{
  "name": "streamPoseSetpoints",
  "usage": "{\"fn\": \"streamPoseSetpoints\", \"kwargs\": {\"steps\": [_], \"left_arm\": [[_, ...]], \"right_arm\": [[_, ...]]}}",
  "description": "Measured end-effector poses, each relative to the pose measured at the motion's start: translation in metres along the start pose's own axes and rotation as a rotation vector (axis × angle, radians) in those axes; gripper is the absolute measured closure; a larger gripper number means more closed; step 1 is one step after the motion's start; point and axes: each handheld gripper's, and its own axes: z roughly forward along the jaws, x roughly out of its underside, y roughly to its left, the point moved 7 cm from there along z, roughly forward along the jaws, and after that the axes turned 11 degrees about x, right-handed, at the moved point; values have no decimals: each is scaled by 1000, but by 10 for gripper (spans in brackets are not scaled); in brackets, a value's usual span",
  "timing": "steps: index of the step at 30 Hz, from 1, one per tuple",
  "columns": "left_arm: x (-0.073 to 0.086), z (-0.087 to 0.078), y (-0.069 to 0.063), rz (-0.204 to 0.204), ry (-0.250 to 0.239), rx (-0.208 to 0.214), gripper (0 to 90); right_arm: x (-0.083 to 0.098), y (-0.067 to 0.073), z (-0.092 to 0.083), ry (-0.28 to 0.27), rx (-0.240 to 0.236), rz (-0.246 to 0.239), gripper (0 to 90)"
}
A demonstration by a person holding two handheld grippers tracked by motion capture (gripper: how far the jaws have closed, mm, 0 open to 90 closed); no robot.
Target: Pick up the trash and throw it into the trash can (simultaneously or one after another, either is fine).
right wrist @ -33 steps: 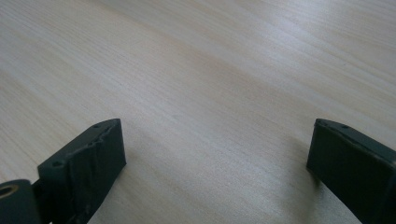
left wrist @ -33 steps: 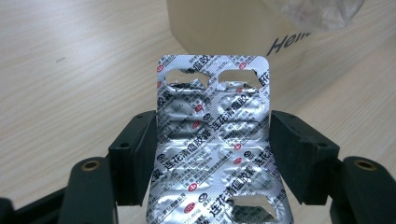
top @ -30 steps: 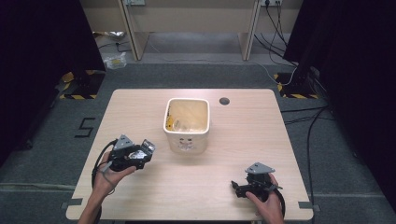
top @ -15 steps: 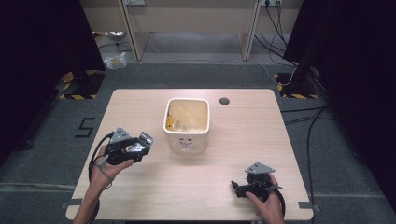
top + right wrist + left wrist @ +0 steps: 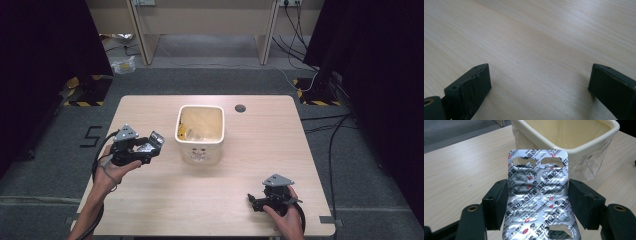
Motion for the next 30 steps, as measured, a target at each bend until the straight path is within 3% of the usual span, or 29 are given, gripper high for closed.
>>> {"fn": "streamPoseSetpoints", "kwargs": {"steps": [22, 30], "left_arm": [[-52, 11, -15, 61, -20, 35, 336], [-63, 19, -22, 77, -10, 60, 336]], "right_arm": [[0, 0, 0, 0, 0, 0, 44], [0, 0, 0, 0, -1, 0, 44]]}}
